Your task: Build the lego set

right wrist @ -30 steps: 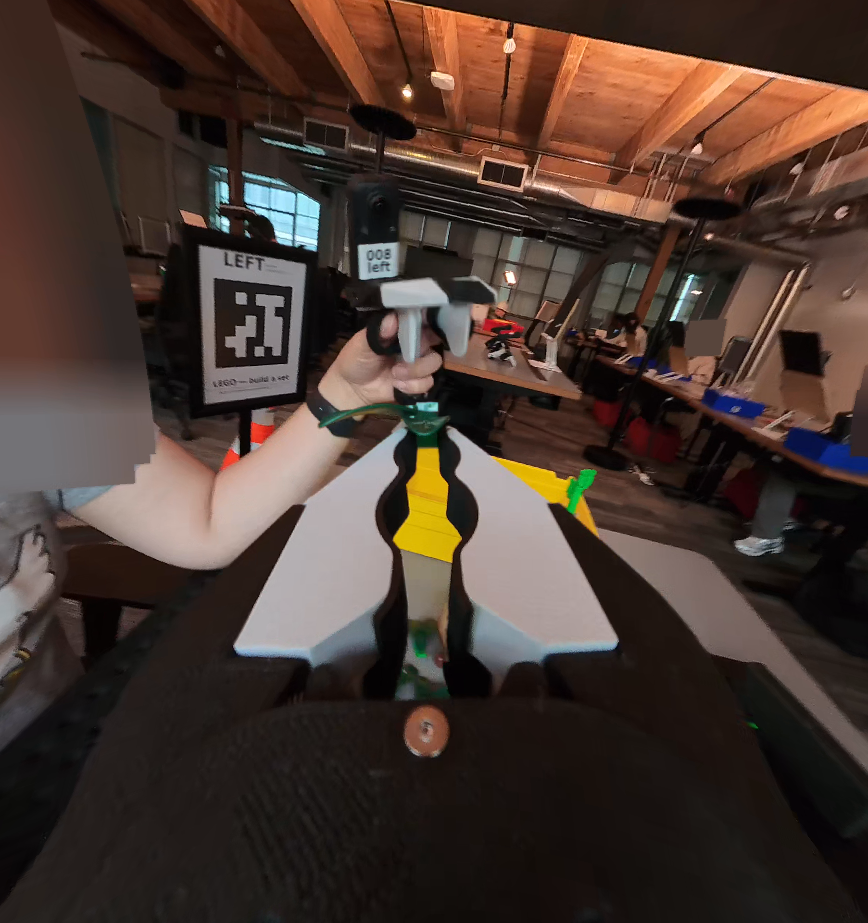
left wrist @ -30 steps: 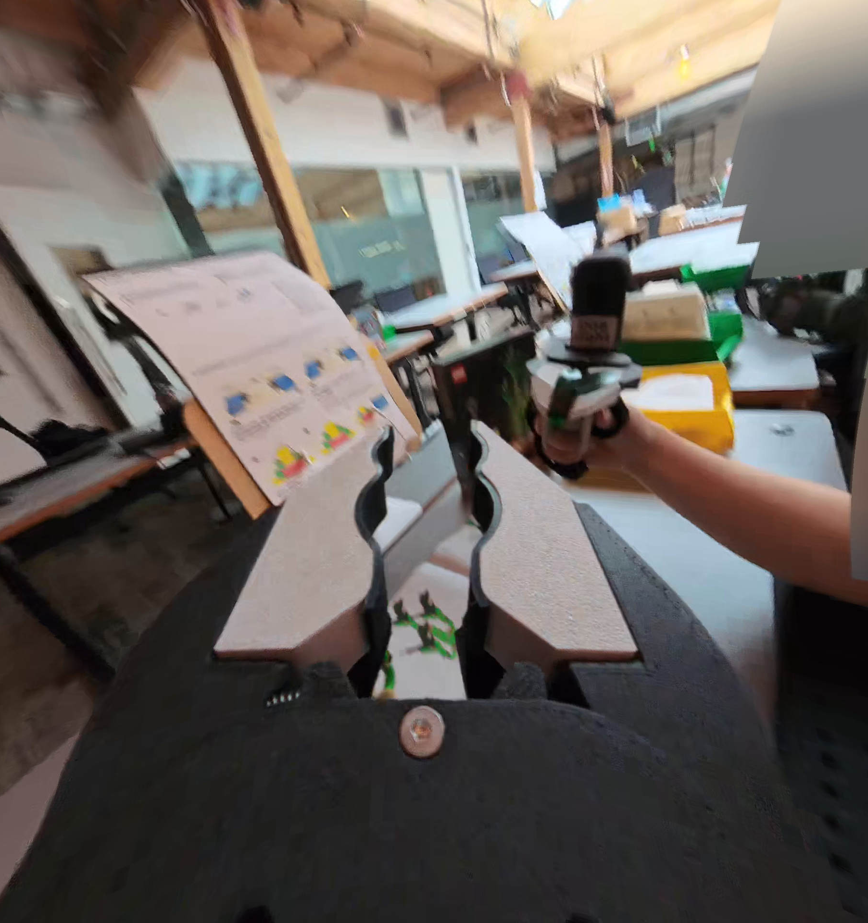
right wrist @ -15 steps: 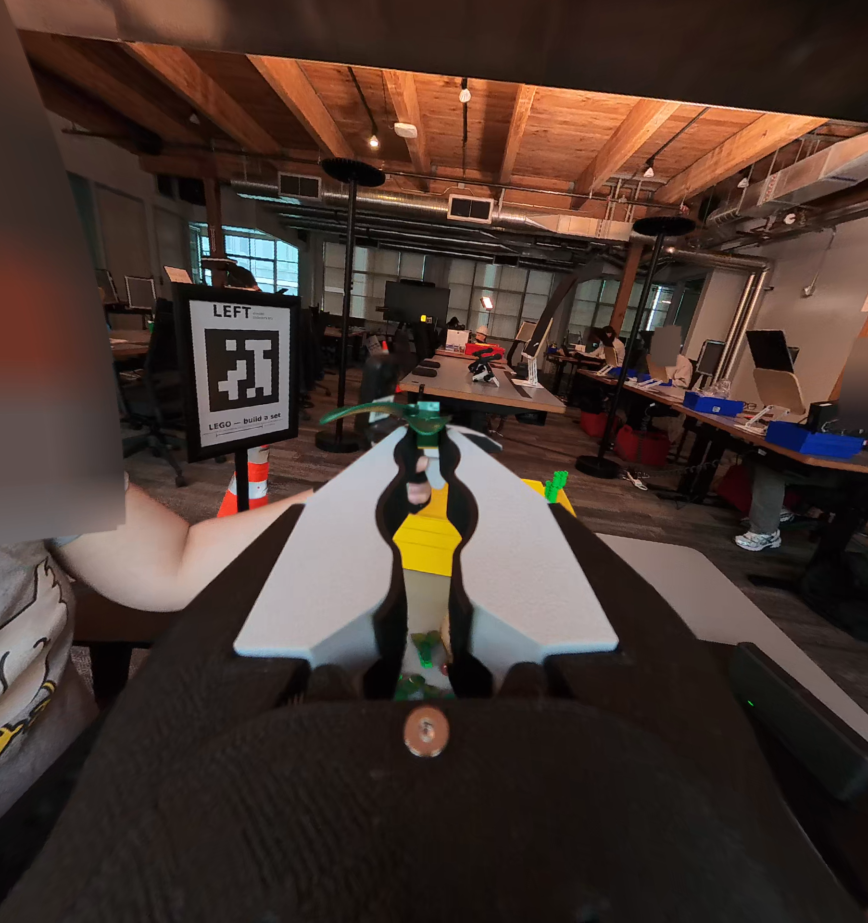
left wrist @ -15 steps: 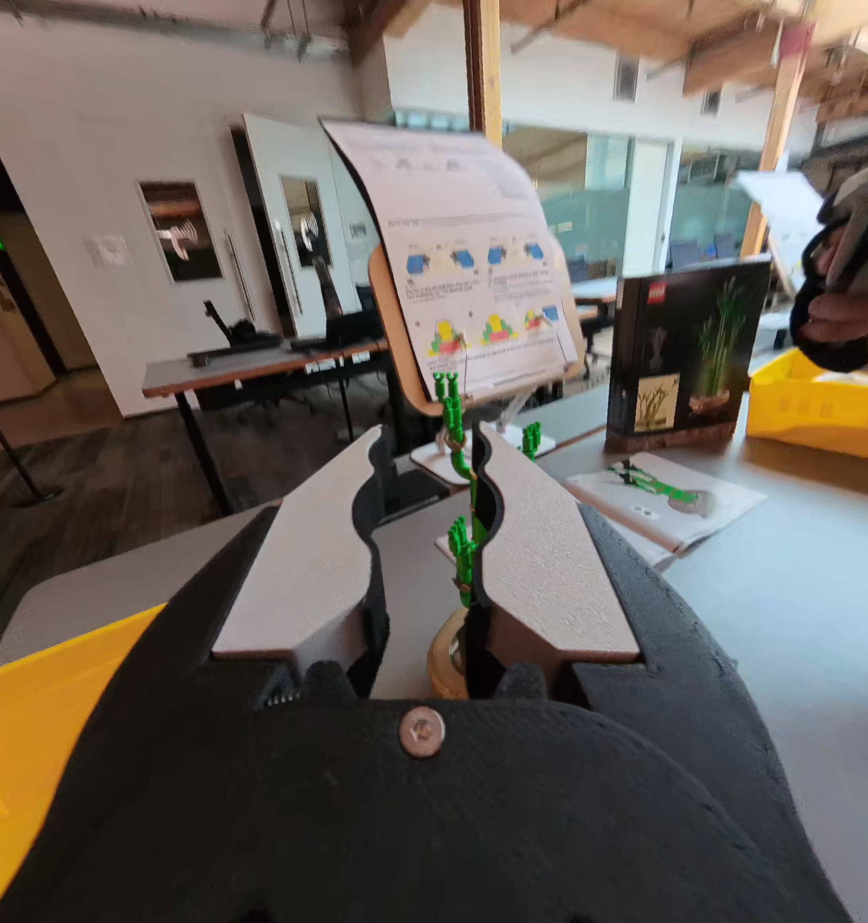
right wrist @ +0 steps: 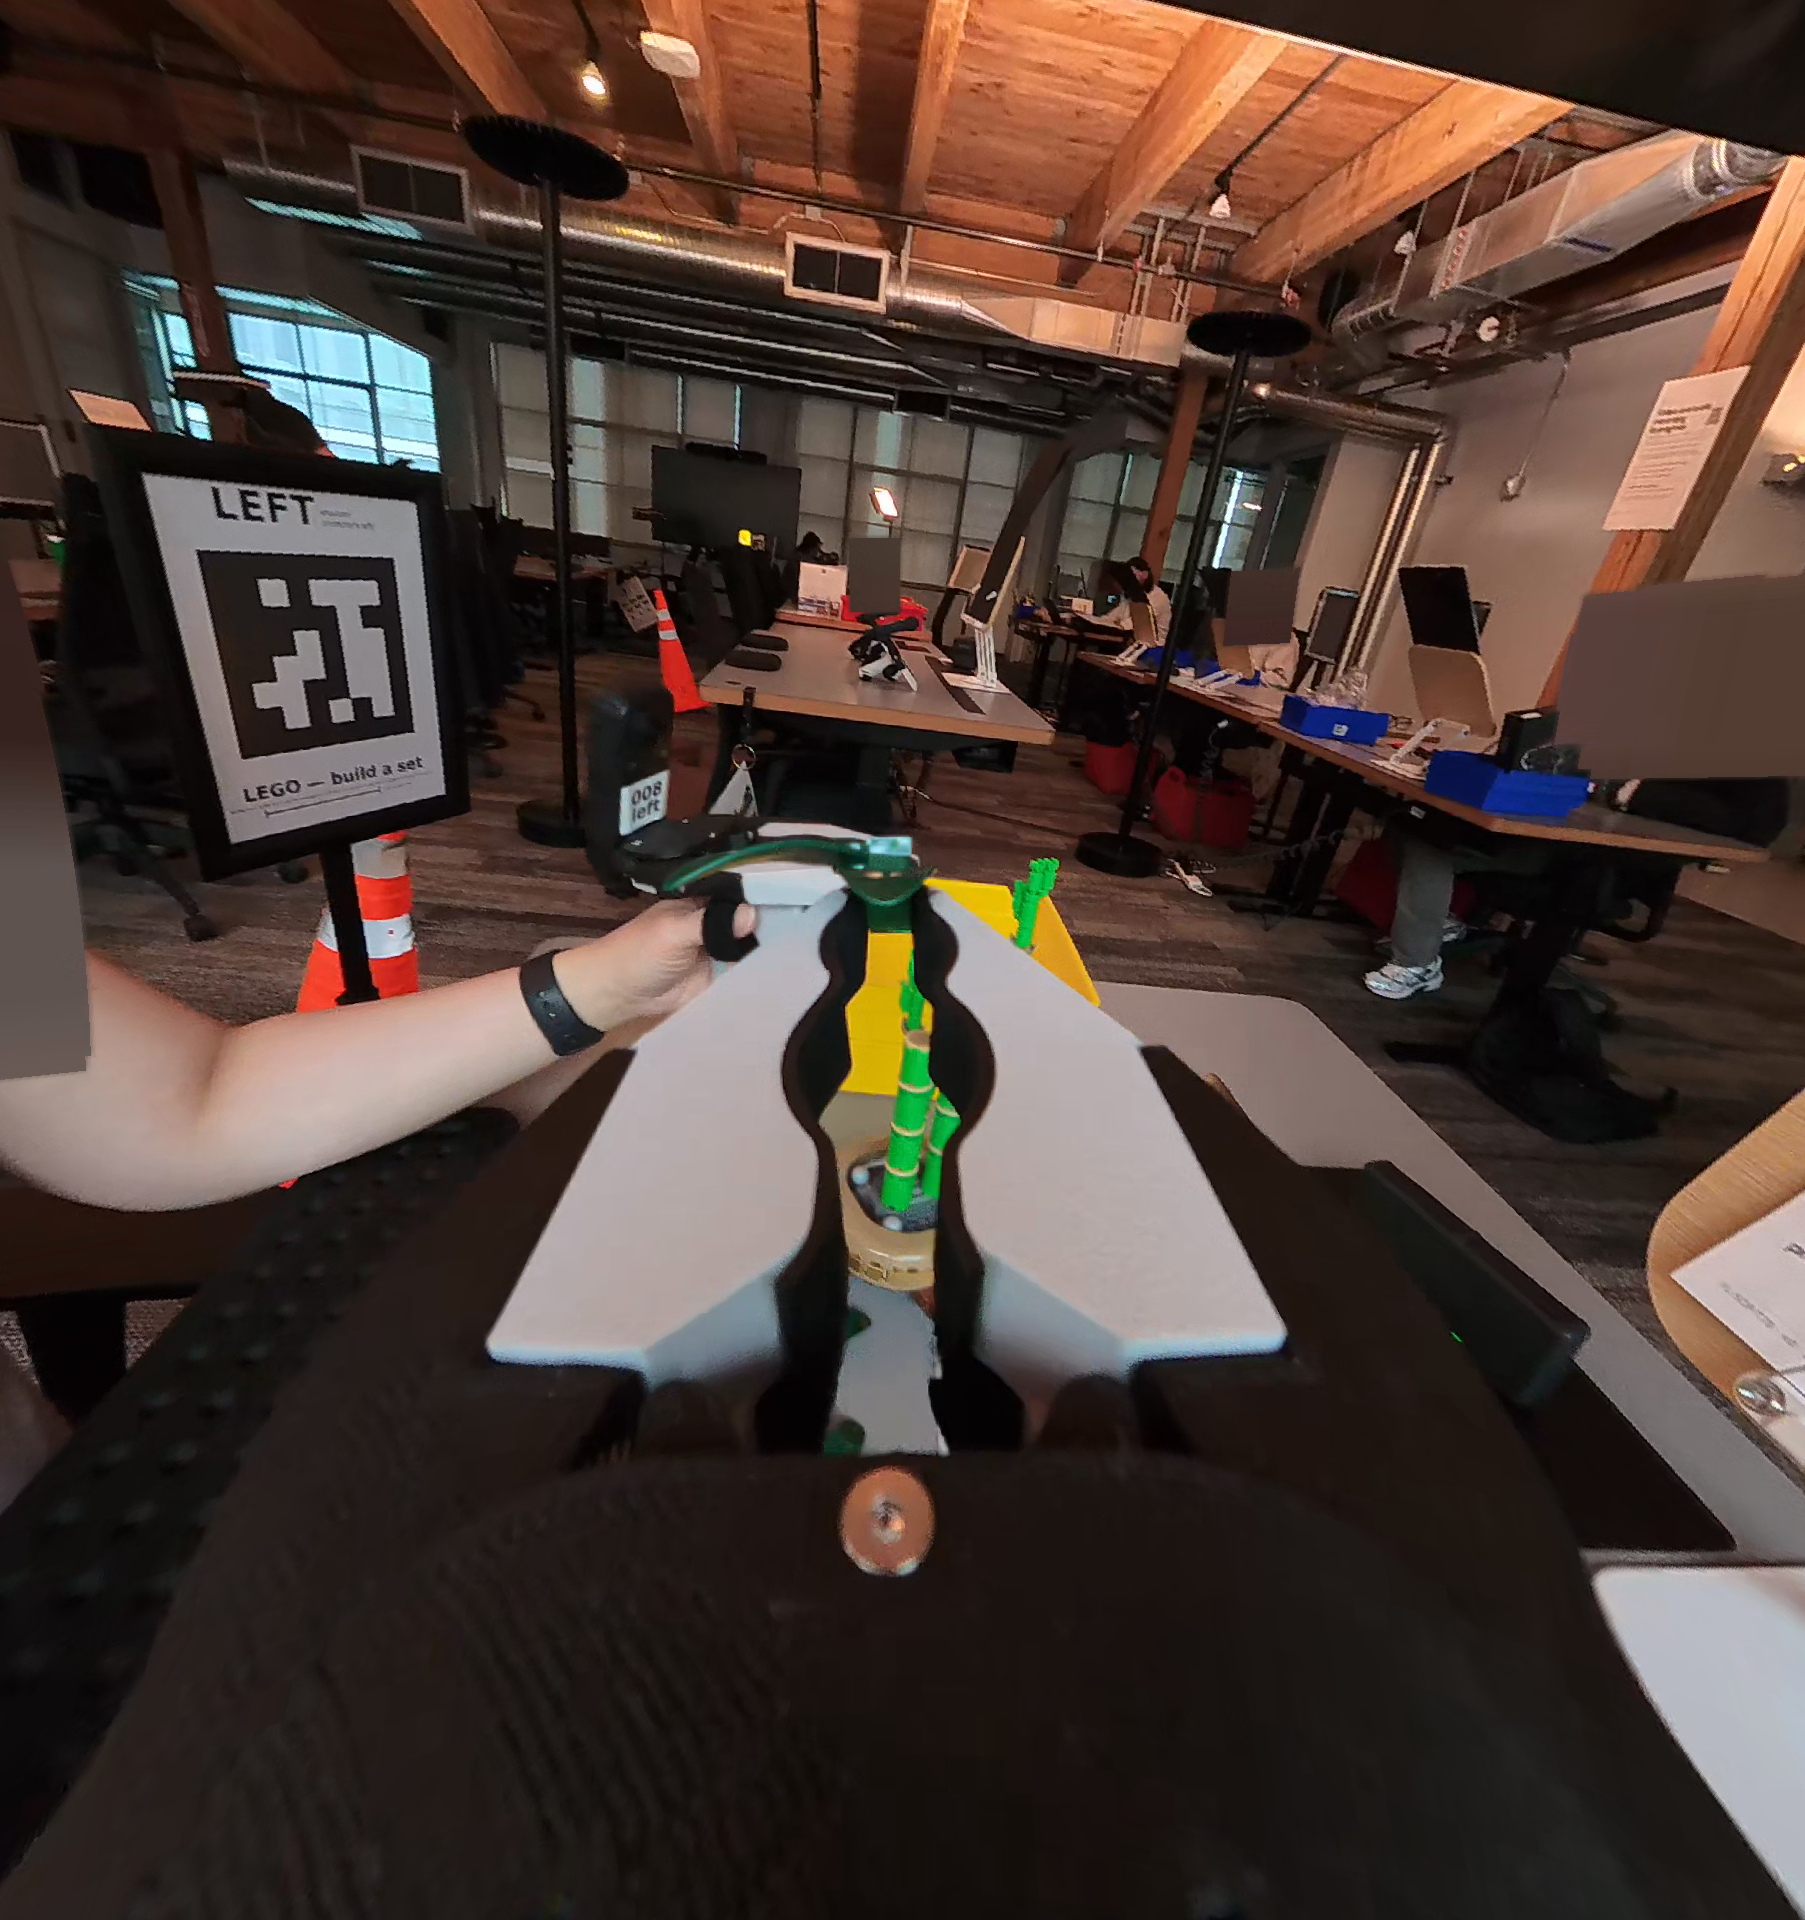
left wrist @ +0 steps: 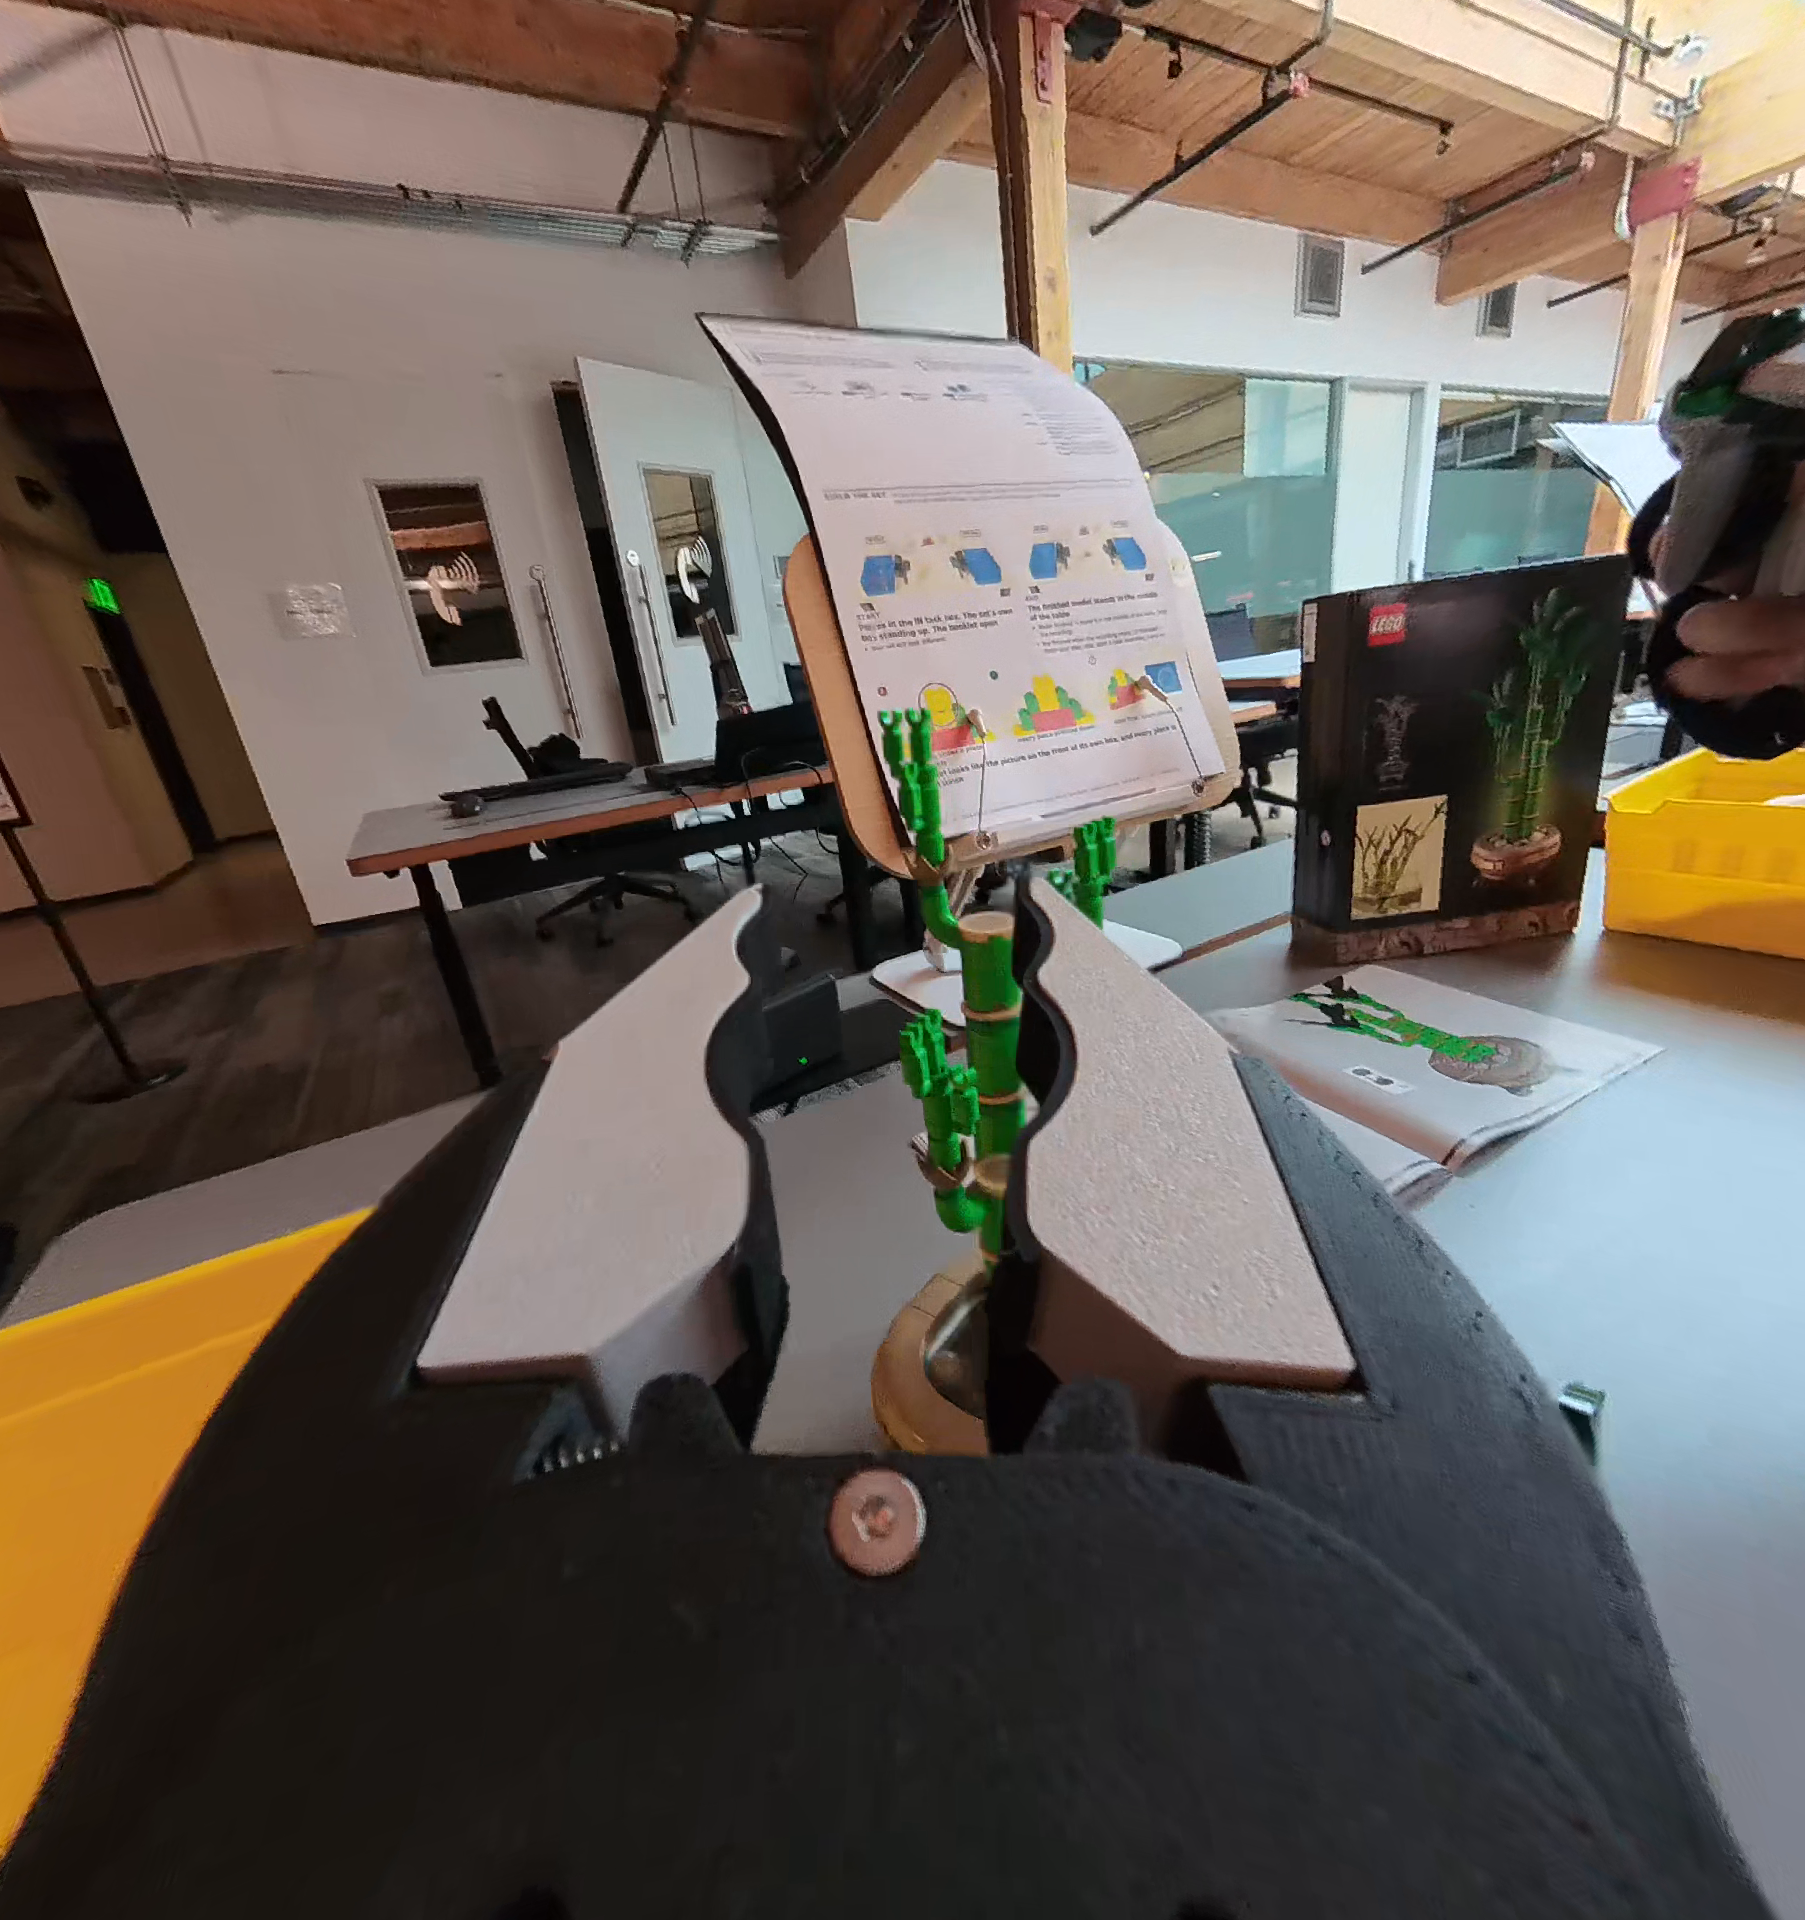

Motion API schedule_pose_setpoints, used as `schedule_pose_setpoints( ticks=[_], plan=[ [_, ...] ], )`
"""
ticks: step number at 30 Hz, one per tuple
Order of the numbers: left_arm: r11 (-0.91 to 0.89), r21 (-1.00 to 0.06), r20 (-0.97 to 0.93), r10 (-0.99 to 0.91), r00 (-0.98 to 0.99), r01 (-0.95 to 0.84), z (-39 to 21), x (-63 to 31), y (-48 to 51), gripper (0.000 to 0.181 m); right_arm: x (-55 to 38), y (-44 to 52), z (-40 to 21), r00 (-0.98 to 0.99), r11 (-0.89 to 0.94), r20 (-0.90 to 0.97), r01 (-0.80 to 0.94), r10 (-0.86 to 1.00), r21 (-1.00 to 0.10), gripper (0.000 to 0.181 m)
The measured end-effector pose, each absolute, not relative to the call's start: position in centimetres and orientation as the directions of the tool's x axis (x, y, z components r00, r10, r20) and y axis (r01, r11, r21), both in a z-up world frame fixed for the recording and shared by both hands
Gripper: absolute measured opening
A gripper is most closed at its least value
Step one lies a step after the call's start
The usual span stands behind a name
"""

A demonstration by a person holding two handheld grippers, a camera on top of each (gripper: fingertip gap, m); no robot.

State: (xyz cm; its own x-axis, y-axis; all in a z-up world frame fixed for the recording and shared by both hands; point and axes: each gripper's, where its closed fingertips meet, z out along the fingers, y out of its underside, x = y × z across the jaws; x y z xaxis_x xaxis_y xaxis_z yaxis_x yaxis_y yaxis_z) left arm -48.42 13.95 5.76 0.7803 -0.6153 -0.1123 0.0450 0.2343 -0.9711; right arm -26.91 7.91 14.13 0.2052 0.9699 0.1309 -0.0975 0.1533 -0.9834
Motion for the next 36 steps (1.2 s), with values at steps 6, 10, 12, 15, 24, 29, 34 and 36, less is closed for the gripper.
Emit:
schedule_pose_setpoints(
  ticks=[6, 10, 12, 15, 24, 29, 34, 36],
  plan=[
    [0.201, -0.979, -0.095, -0.598, 0.796, 0.035, 6.4, -48.6, 14.7, 0.046, -25.4, 9.2, 14.1, 0.277, 0.154, 0.128, -0.074, 0.952, -0.985, 0.006],
    [0.183, -0.977, -0.027, -0.617, 0.787, 0.110, 9.5, -49.0, 15.3, 0.048, -24.3, 9.5, 14.5, 0.292, 0.149, 0.118, -0.084, 0.949, -0.985, 0.006],
    [0.168, -0.978, -0.006, -0.623, 0.782, 0.127, 10.5, -49.1, 15.6, 0.048, -24.0, 9.3, 14.9, 0.287, 0.153, 0.121, -0.092, 0.950, -0.984, 0.006],
    [0.194, -0.974, -0.032, -0.622, 0.783, 0.115, 11.5, -48.8, 15.5, 0.046, -23.9, 9.2, 15.2, 0.280, 0.163, 0.131, -0.093, 0.951, -0.982, 0.006],
    [0.138, -0.988, -0.035, -0.636, 0.771, 0.069, 10.8, -48.4, 15.9, 0.045, -23.5, 10.1, 14.0, 0.314, 0.151, 0.133, -0.034, 0.940, -0.988, 0.006],
    [0.158, -0.970, 0.024, -0.695, 0.718, 0.186, 8.3, -49.0, 14.3, 0.031, -24.4, 10.9, 12.8, 0.310, 0.113, 0.106, -0.004, 0.945, -0.994, 0.006],
    [0.102, -0.994, -0.092, -0.676, 0.731, -0.030, 3.7, -47.4, 14.4, 0.039, -27.4, 10.3, 12.0, 0.237, 0.089, 0.090, 0.016, 0.967, -0.996, 0.006],
    [0.123, -0.990, -0.137, -0.643, 0.753, -0.075, 3.4, -47.5, 15.0, 0.039, -29.0, 9.6, 11.9, 0.186, 0.071, 0.072, 0.014, 0.980, -0.997, 0.006]
  ],
)
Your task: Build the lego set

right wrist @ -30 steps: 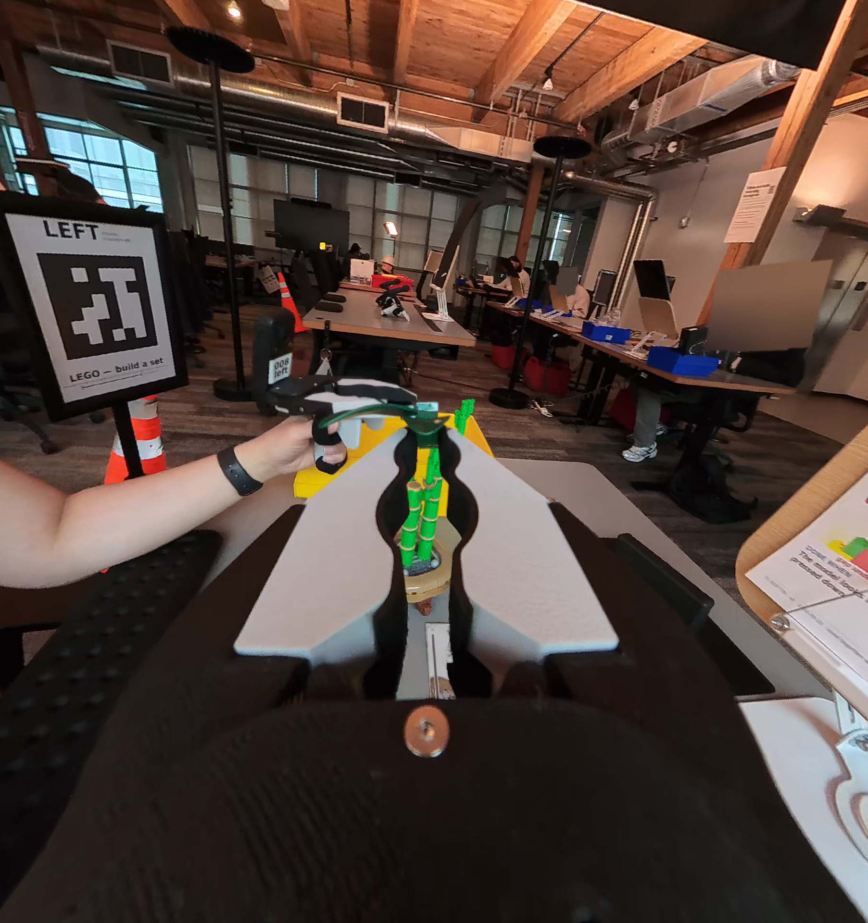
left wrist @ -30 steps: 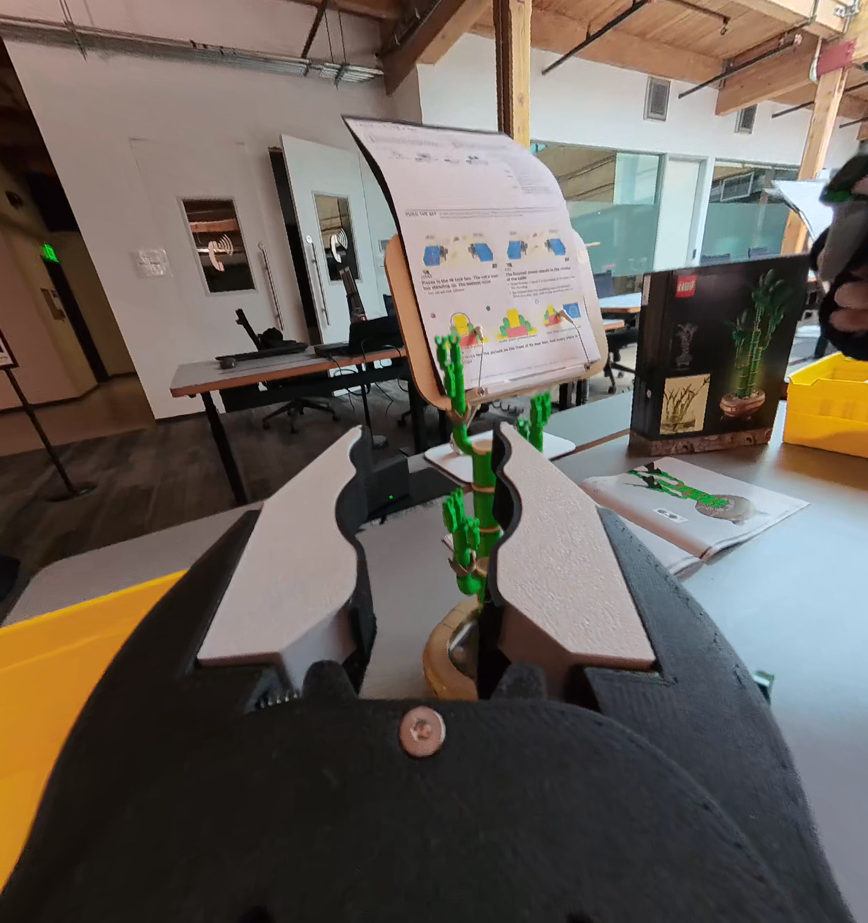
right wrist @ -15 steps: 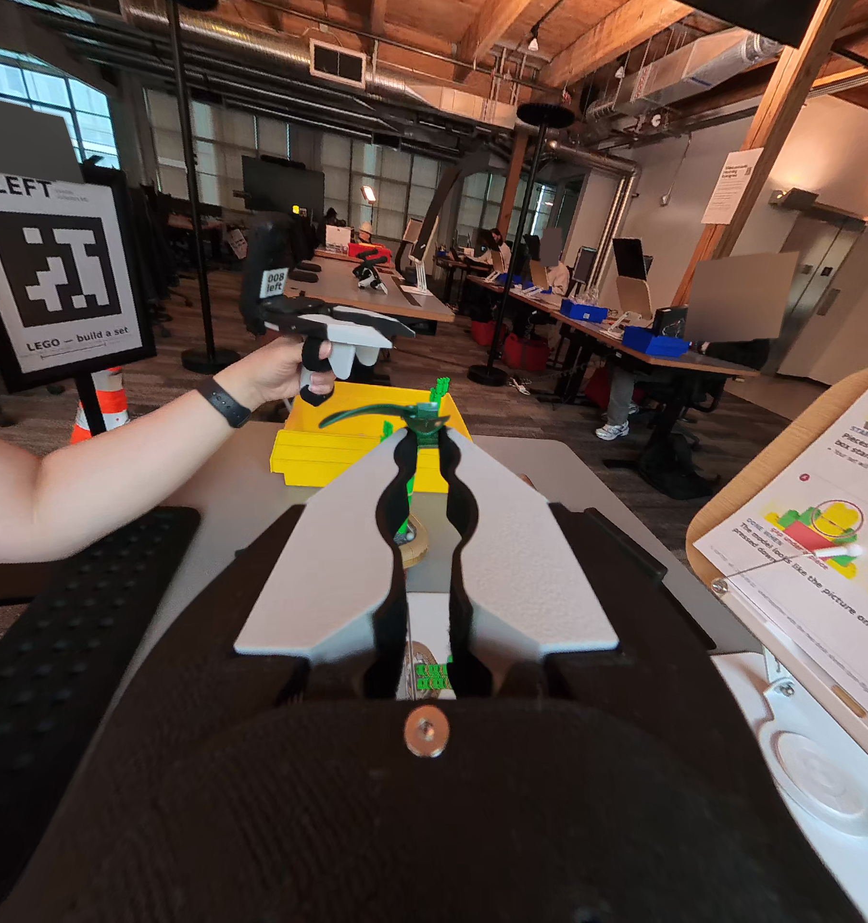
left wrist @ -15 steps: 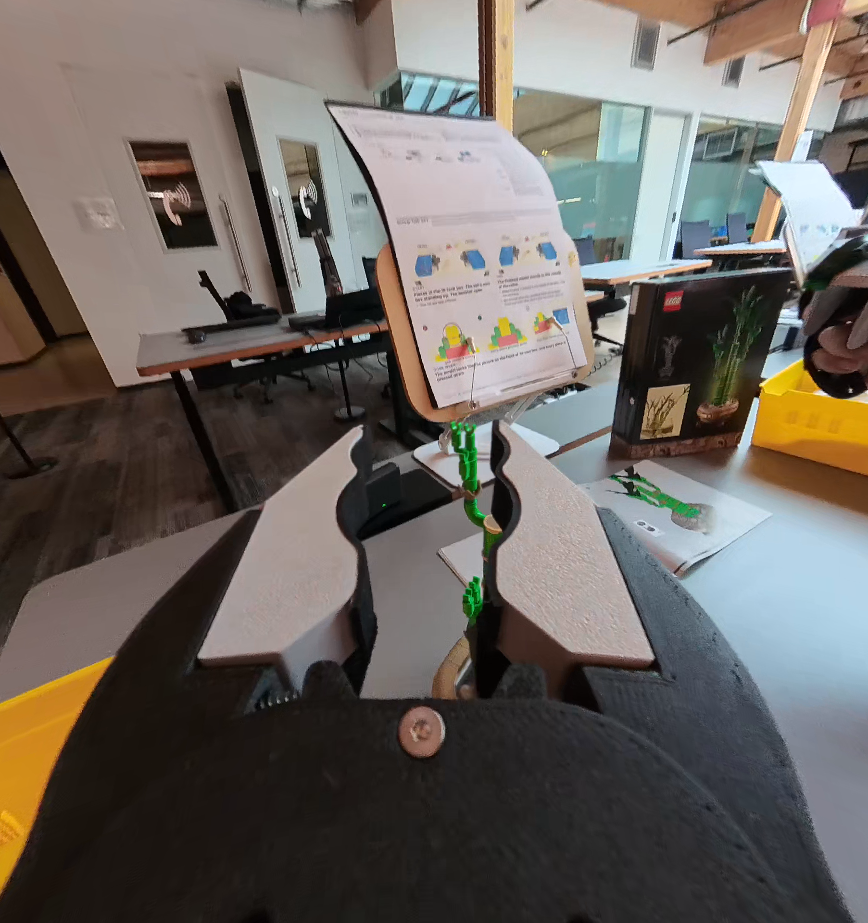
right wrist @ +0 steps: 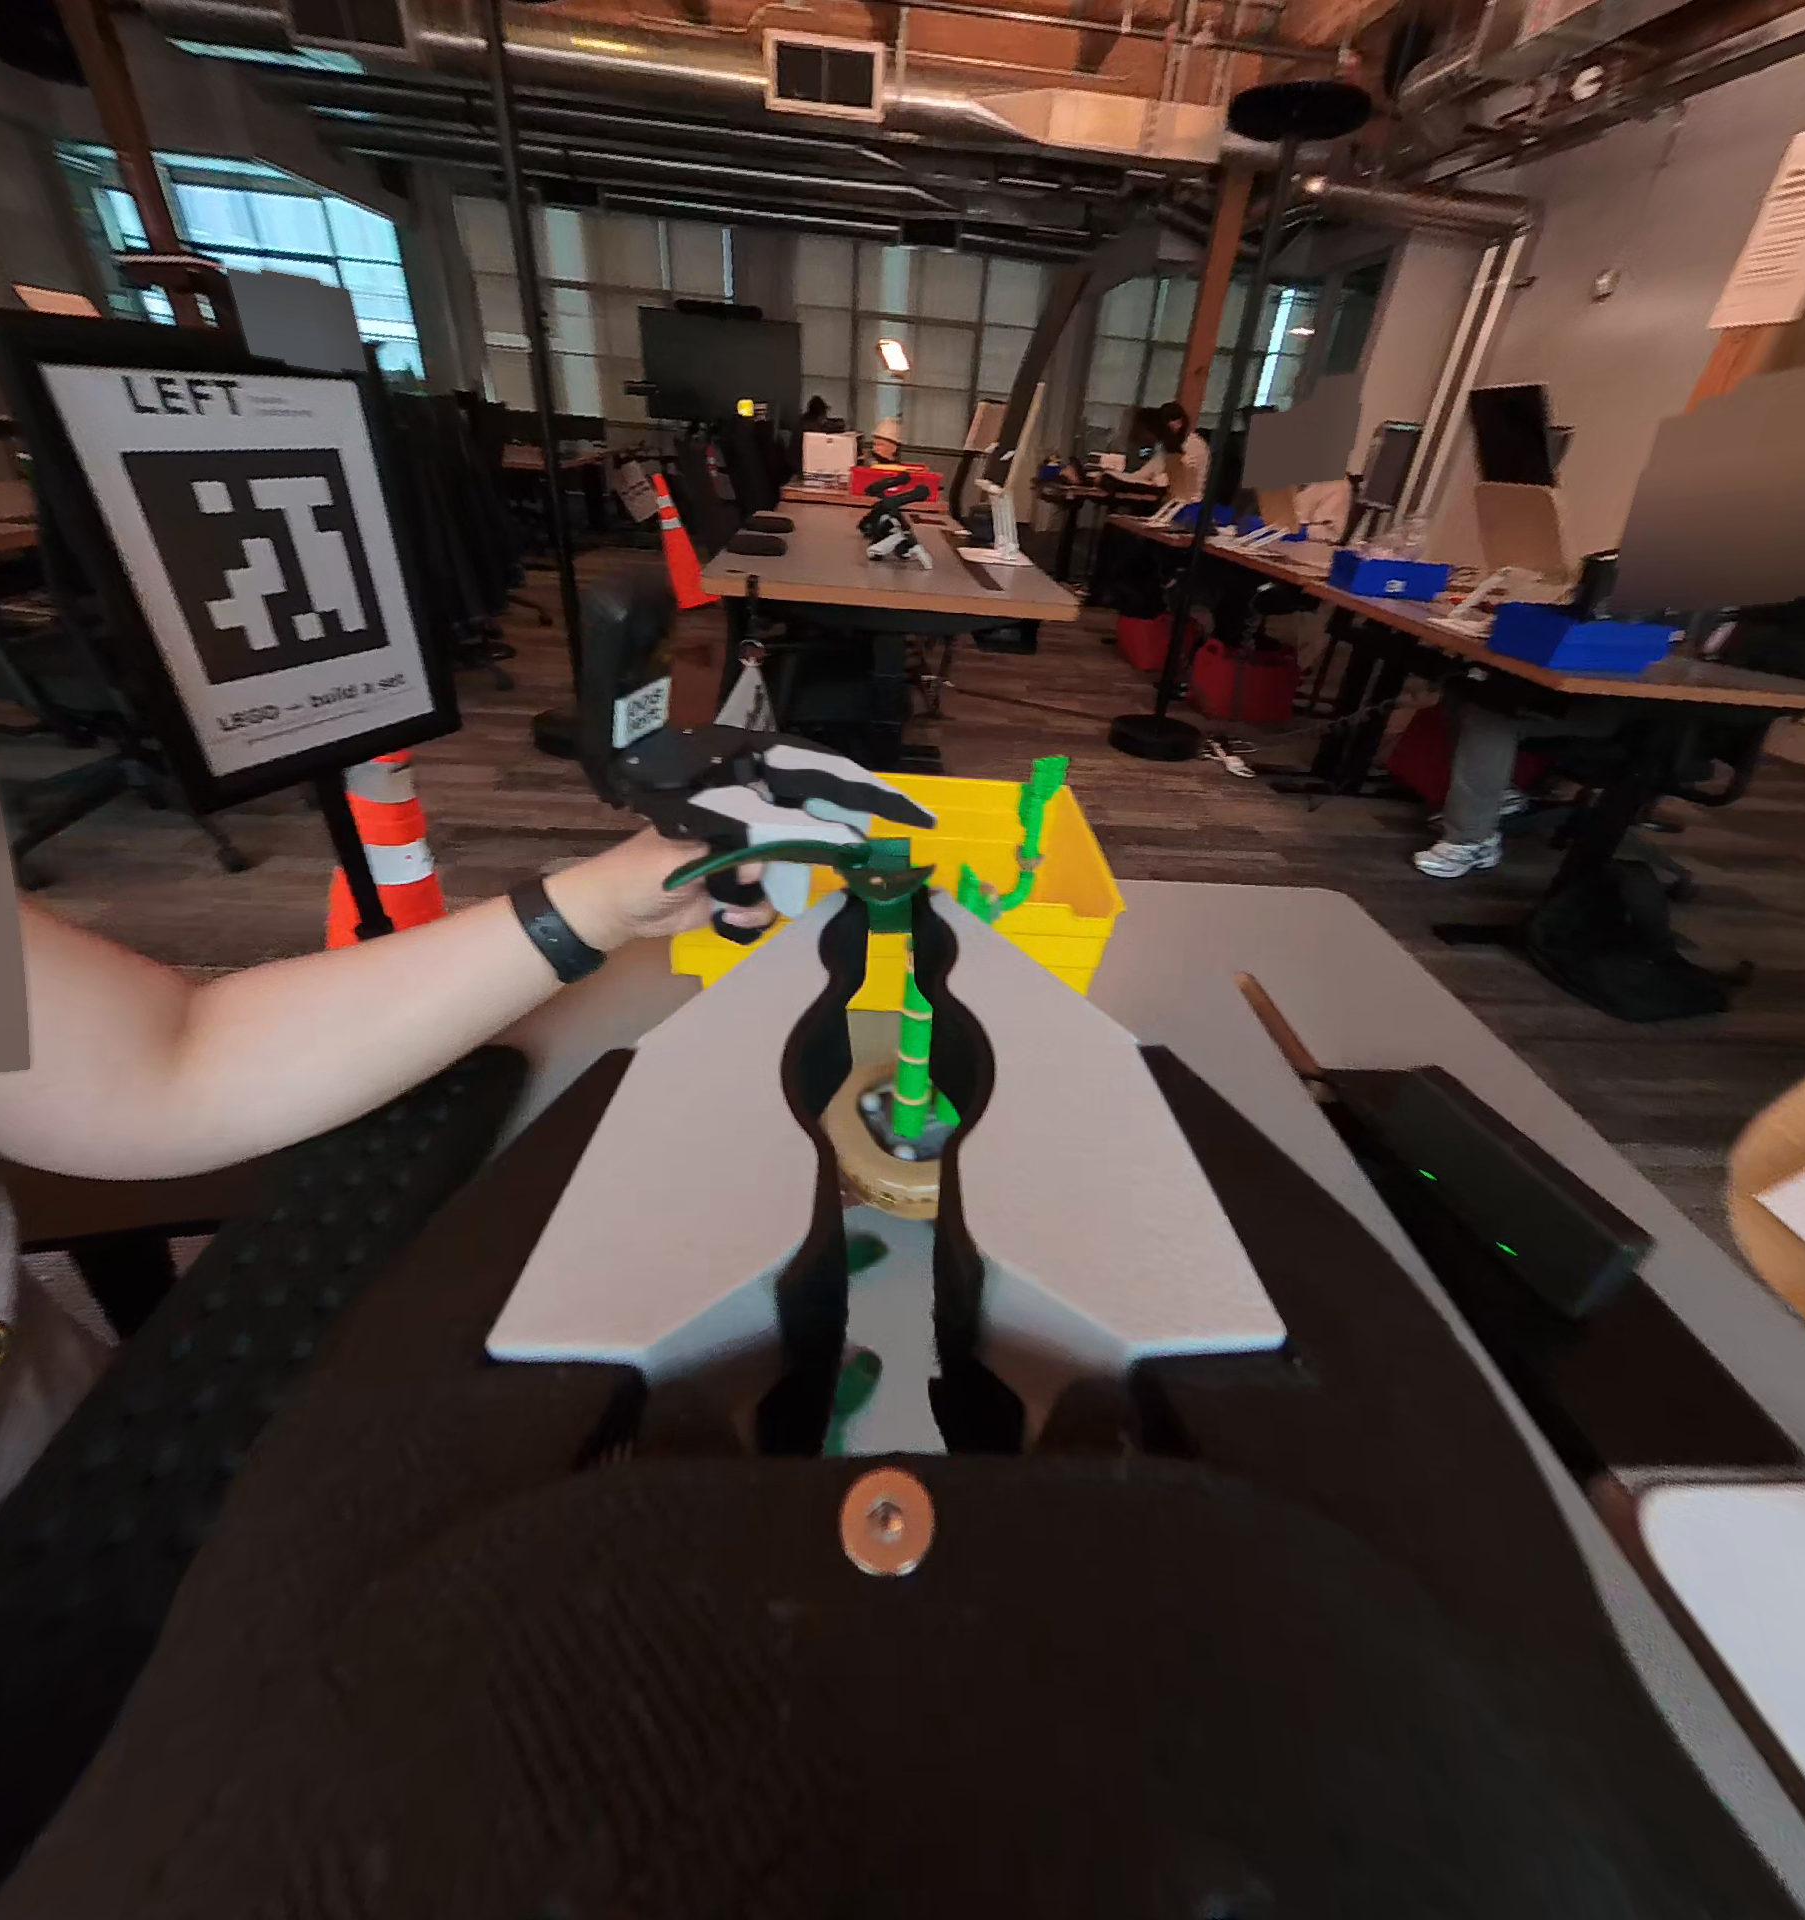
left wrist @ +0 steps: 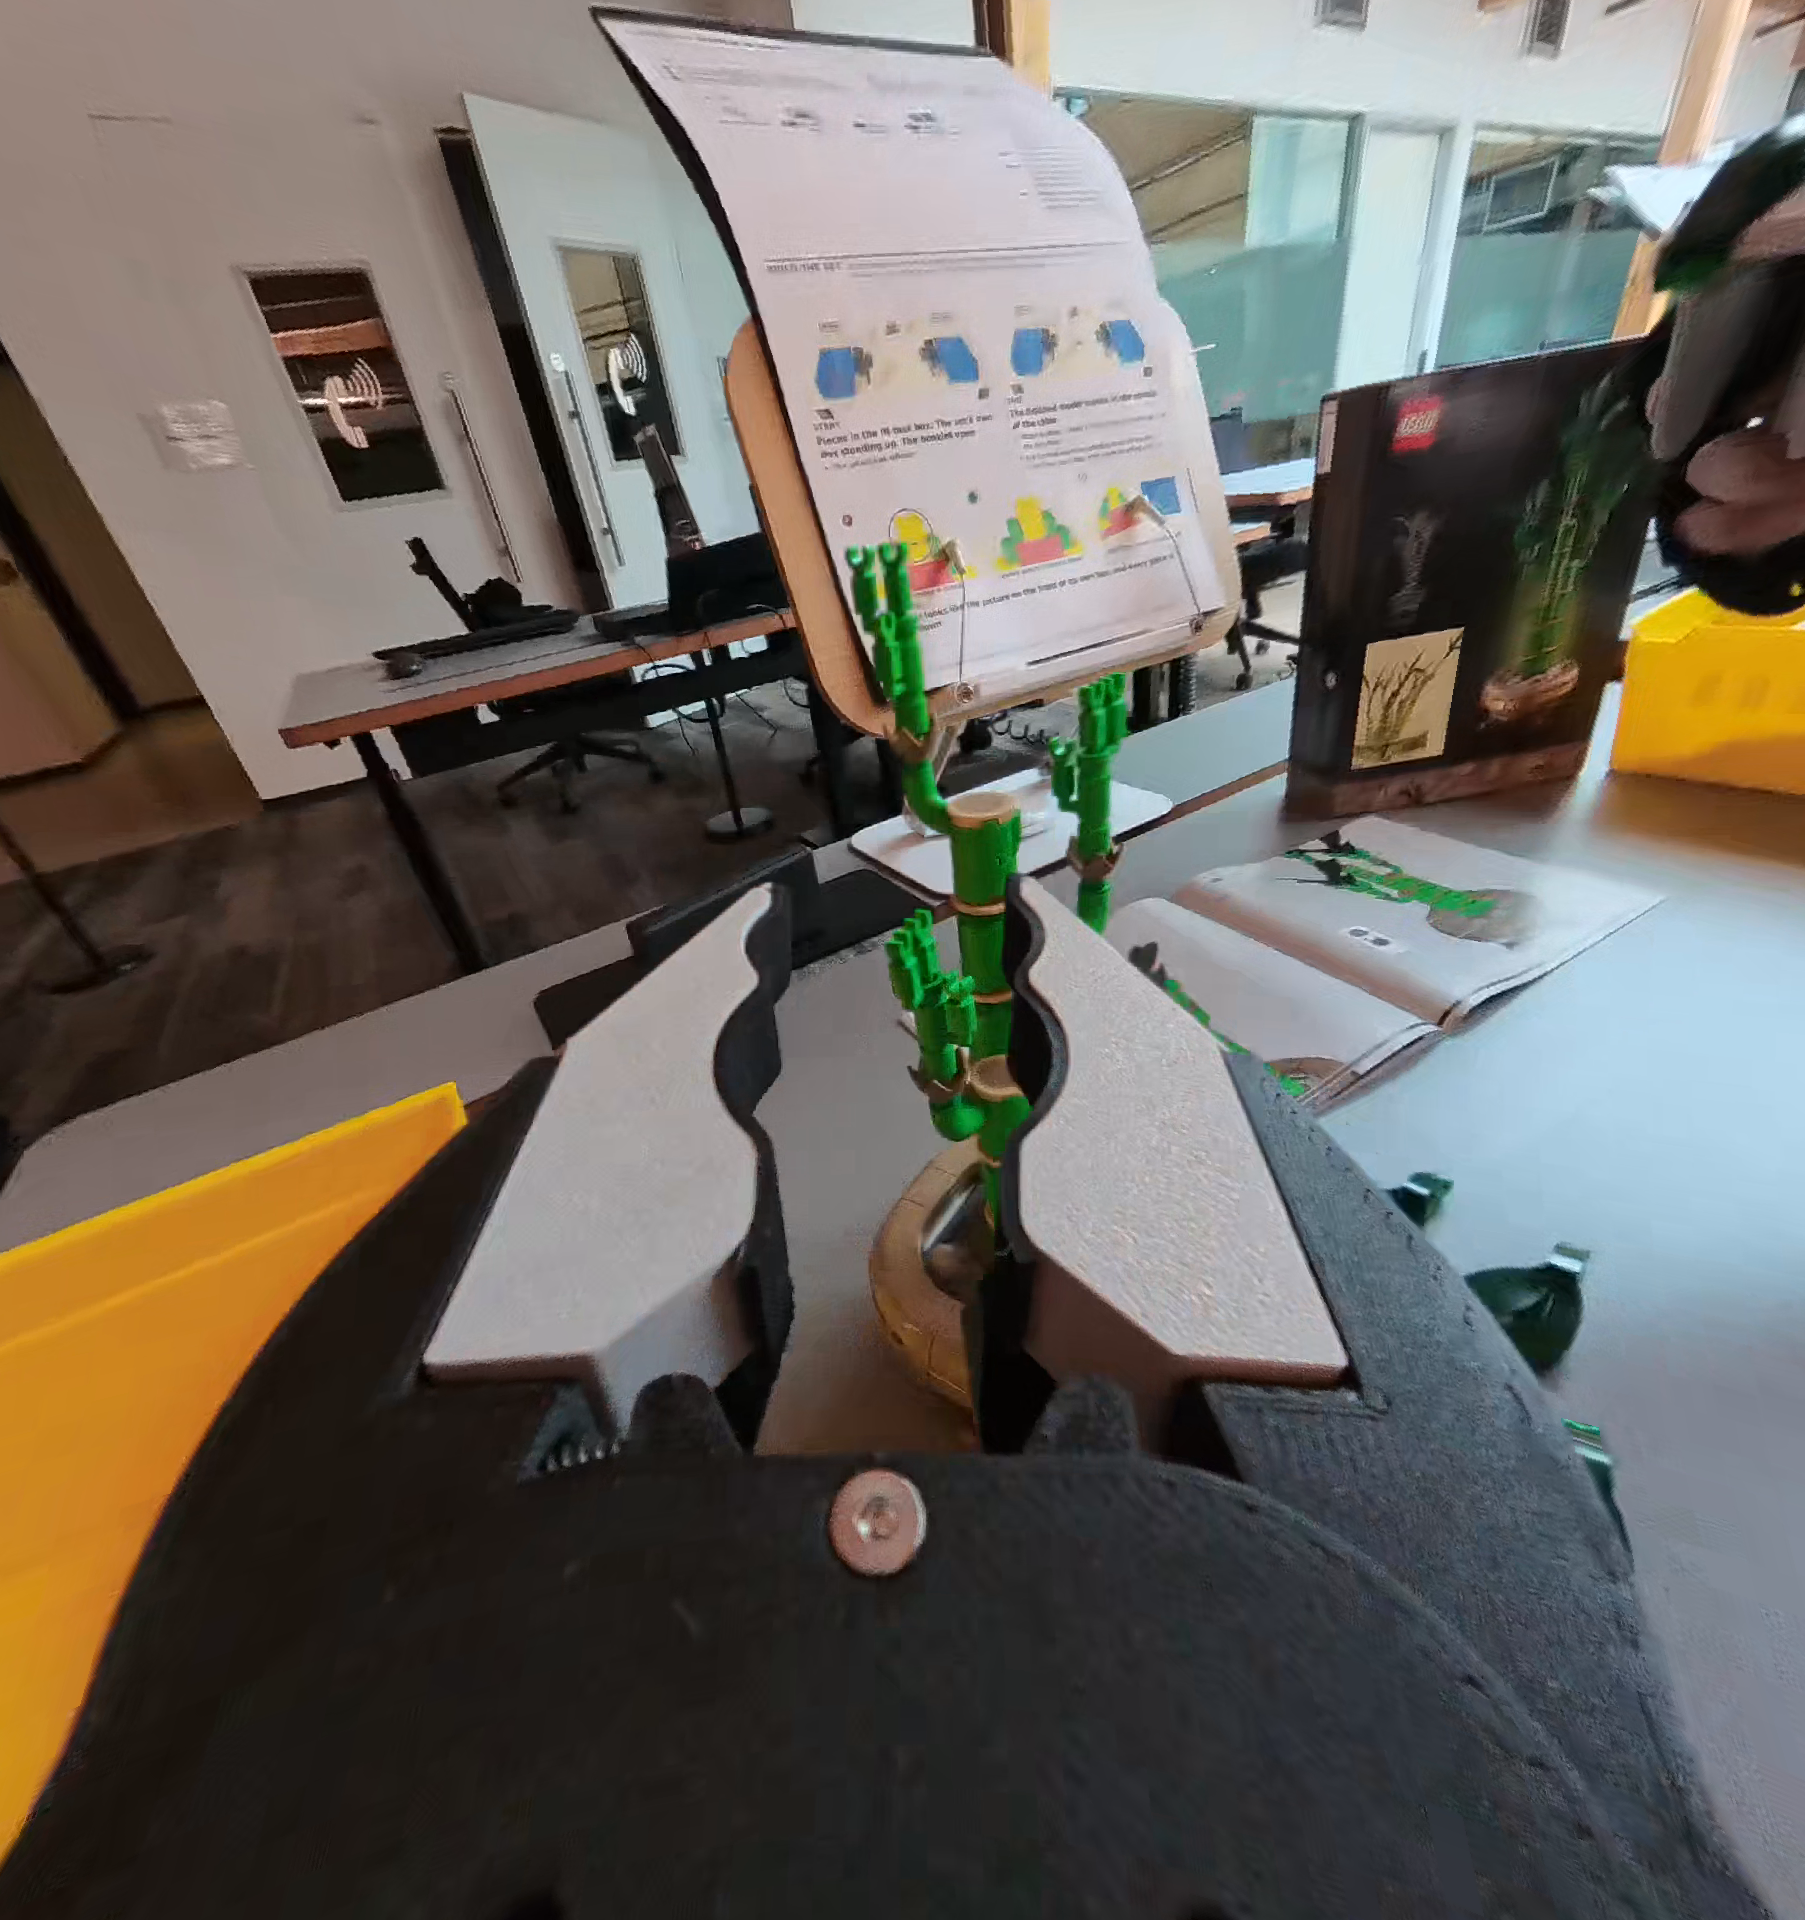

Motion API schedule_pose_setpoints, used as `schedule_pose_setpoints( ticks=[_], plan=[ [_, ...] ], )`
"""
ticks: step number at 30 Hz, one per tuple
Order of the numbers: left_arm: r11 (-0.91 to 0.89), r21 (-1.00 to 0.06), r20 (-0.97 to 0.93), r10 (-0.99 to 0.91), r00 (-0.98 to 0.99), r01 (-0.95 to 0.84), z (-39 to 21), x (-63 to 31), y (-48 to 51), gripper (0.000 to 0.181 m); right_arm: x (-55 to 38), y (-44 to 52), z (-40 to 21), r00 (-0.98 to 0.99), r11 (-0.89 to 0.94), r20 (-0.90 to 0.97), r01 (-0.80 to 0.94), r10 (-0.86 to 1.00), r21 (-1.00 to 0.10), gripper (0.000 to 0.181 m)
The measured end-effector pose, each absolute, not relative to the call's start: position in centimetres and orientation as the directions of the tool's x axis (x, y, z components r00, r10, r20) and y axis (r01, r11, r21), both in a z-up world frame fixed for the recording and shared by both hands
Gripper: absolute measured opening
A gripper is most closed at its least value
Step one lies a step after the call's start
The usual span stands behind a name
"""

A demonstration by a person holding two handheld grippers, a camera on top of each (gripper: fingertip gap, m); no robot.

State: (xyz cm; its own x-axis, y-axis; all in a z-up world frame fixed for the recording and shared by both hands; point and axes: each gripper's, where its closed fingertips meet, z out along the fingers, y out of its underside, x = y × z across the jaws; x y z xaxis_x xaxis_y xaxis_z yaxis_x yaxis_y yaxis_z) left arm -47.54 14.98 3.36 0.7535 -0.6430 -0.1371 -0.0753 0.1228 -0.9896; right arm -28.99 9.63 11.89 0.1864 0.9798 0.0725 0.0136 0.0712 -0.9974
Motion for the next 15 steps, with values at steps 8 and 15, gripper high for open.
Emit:
schedule_pose_setpoints(
  ticks=[8, 15],
  plan=[
    [0.047, -0.998, -0.014, -0.728, 0.685, 0.030, 1.5, -46.8, 15.4, 0.049, -38.5, 8.6, 10.0, 0.039, 0.002, 0.011, 0.226, 0.999, -0.974, 0.006],
    [0.066, -0.997, -0.079, -0.704, 0.706, -0.046, -0.1, -45.8, 15.7, 0.045, -45.9, 10.5, 7.5, -0.029, -0.028, -0.055, 0.575, 0.998, -0.817, 0.006]
  ],
)
